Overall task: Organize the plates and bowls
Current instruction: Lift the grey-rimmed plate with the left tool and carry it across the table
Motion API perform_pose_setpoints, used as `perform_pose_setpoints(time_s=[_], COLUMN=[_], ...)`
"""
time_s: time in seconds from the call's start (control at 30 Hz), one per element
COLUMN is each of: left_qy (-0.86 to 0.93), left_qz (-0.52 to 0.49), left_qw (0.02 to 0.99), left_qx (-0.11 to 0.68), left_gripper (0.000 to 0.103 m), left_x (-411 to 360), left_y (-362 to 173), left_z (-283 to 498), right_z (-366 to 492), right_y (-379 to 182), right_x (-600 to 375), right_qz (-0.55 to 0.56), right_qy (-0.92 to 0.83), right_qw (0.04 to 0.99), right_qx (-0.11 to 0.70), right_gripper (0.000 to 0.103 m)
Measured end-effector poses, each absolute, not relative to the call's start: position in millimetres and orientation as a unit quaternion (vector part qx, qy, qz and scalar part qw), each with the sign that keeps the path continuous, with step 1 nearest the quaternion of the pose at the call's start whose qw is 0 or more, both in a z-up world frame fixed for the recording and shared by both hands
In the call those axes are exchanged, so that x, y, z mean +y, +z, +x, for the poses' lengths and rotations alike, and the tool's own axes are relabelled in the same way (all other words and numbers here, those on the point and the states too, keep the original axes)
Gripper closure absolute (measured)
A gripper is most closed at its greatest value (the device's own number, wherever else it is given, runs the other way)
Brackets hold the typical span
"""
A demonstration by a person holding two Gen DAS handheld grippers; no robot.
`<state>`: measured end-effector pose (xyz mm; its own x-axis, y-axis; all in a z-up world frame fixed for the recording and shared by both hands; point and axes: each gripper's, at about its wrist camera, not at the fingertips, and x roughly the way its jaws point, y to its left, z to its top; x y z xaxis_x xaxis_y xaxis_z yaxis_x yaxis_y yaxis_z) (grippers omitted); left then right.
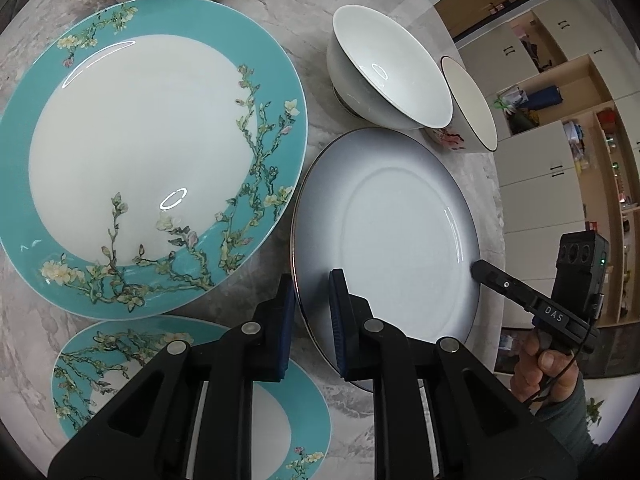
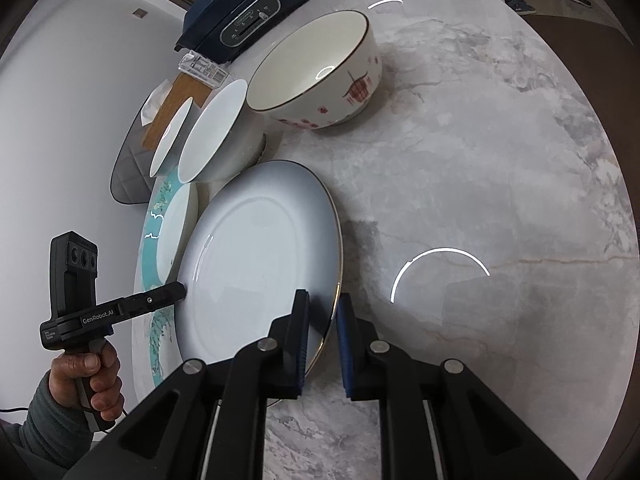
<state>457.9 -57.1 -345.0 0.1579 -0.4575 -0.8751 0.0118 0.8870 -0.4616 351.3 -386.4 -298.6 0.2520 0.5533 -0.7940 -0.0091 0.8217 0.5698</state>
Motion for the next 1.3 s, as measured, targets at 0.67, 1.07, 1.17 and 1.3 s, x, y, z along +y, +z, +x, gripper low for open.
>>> perform_pose_setpoints(time_s=[0.67,1.07,1.17,1.3], left_qy=[-0.201,-0.219,-0.219,-0.221], left_qz=[-0.154,-0.135,-0.128,-0.121], left_qw=[0.764,0.763,0.760,0.756], left_qx=[0.594,0.593,0.598,0.604], left_gripper=[0.089,0.089,0.089,0.089], left_x=[-50,-24,-13,-1], left_y=[-286,-278,-282,-292], left_z=[376,243,209,167], right_z=[270,139,110,75], right_y=[-241,-222,-228,-240], right_x=[-386,-354,-343,-332], right_qz=[0.232,0.240,0.246,0.255], right_qy=[0.168,0.148,0.145,0.136], right_qw=[0.791,0.796,0.792,0.785], right_qx=[0.541,0.535,0.539,0.548], right_gripper=[0.088,0.088,0.088,0.088])
